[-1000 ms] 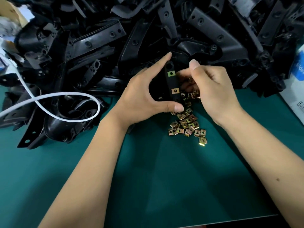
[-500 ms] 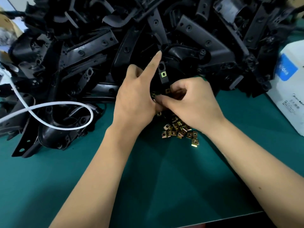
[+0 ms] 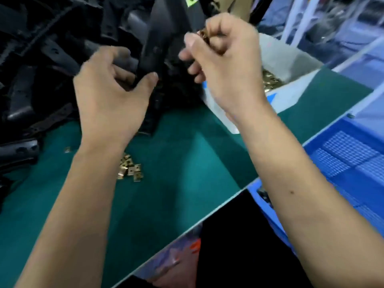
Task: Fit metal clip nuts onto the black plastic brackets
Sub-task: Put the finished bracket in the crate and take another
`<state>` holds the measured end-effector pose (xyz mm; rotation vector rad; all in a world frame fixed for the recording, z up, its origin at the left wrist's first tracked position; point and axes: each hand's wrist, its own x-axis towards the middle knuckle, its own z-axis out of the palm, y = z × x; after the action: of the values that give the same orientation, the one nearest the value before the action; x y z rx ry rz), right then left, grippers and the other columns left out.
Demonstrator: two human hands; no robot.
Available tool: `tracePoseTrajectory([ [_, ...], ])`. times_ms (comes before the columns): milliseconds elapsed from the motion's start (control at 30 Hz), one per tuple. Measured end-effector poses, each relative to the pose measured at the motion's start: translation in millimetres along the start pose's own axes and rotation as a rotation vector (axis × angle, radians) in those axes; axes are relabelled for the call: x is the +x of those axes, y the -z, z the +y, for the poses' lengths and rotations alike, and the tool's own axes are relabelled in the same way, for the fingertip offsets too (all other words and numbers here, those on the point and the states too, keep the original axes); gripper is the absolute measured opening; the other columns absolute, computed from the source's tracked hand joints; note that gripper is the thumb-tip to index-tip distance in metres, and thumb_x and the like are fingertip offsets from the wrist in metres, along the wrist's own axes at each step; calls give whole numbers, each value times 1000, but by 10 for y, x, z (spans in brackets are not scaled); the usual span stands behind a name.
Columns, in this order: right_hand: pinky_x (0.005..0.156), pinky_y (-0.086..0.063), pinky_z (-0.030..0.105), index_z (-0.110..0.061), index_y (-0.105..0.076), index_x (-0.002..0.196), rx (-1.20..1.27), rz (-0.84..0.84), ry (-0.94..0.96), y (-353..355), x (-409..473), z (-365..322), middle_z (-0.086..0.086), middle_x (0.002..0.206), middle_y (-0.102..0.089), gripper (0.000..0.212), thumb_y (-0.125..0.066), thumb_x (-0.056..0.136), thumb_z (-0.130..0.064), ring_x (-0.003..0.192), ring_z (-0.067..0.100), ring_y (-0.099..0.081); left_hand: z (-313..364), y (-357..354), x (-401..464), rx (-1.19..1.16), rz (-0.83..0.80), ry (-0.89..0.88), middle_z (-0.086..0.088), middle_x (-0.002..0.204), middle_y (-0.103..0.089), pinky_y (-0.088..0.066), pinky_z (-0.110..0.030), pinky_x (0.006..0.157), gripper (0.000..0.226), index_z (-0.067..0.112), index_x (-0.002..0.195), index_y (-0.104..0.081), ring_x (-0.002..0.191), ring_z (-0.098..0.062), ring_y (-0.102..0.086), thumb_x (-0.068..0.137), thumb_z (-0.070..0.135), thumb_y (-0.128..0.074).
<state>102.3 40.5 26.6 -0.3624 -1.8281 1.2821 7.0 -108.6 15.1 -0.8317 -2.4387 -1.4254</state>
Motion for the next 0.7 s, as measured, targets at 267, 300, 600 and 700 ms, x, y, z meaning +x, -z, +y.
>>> tracePoseTrajectory([
  [267,51,-45,19,-14,-56,88,409,537,-299,2045,-813,710,-3,68,-67,20,-51,107,-11,52,6,-56,1515,-1694,-1224,-51,-511,-412,2,91,-70,-54,-44,76,22,20,97,-62,88,-26,-68,89,40,-68],
  [300,51,-46,18,-14,-55,86,421,581,-378,2231,-1006,912,-7,65,-66,23,-48,108,-11,53,4,-58,1575,-1915,-1415,29,-607,-426,-1,98,-70,-54,-44,77,28,21,99,-62,93,-29,-67,90,47,-67],
  [600,72,-62,31,6,-55,130,912,1046,-1159,2792,-2578,2561,27,124,-62,28,-43,111,-11,108,34,-67,591,-3121,-2456,291,-1226,-110,-18,114,-68,-51,-44,86,38,11,102,-62,111,-41,-63,100,49,-57],
  [700,89,-58,41,4,-50,135,905,1023,-1235,2734,-2675,2641,32,150,-45,30,-43,111,-13,124,41,-58,321,-3224,-2561,353,-1224,-108,-19,116,-65,-51,-44,87,44,8,108,-65,110,-41,-63,102,50,-52],
])
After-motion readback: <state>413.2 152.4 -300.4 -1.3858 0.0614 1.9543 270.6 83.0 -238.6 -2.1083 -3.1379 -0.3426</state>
